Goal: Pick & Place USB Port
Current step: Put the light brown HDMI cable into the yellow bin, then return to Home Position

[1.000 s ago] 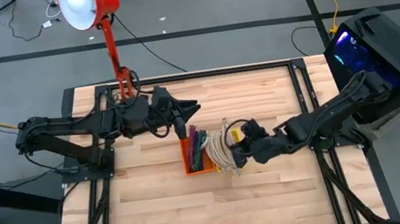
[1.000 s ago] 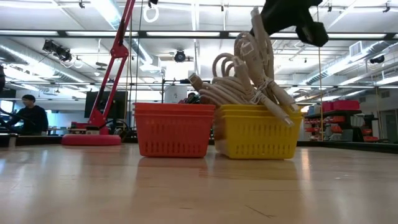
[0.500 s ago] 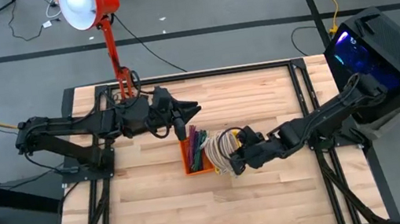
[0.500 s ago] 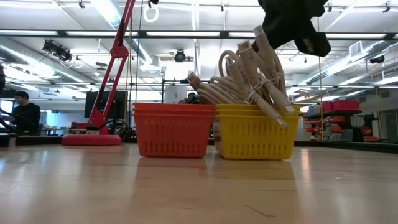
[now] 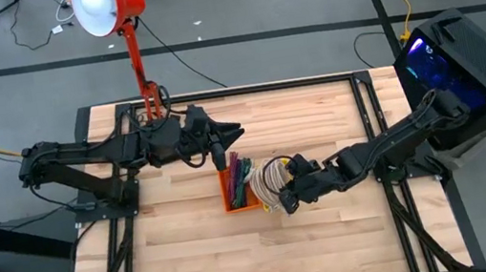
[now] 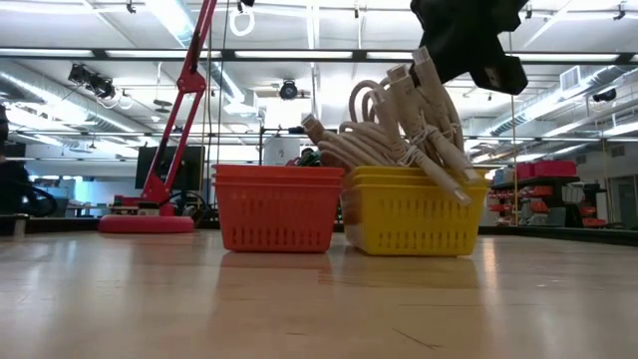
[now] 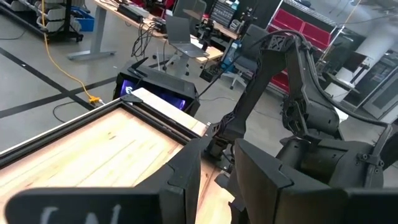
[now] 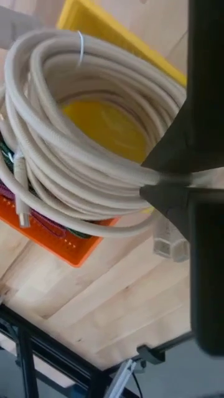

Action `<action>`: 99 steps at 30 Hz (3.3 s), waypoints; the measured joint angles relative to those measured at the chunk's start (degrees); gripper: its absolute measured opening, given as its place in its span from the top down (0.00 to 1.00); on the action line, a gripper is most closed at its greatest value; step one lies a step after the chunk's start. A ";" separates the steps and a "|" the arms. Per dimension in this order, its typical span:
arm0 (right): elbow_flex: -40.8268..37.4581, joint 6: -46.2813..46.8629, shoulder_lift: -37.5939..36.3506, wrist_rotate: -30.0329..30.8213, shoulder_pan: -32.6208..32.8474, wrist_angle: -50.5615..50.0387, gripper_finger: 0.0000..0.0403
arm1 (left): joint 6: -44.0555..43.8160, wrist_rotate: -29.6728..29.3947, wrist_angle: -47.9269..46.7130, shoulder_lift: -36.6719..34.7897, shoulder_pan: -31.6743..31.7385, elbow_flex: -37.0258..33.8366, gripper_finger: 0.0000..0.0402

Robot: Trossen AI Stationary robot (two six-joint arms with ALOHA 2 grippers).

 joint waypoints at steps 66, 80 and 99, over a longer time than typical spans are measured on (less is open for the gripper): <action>0.02 -39.46 -40.28 -2.66 -14.97 4.98 0.64 | 8.90 1.58 -13.39 -11.06 1.53 0.83 0.74; -0.09 -40.86 -63.00 0.16 -13.00 -16.93 0.64 | -2.29 -22.63 -35.67 -40.83 -8.96 -11.81 0.74; -21.50 -43.01 -84.55 6.00 -13.01 -8.28 0.64 | -9.67 -19.75 -19.21 -54.96 -10.71 -44.48 0.75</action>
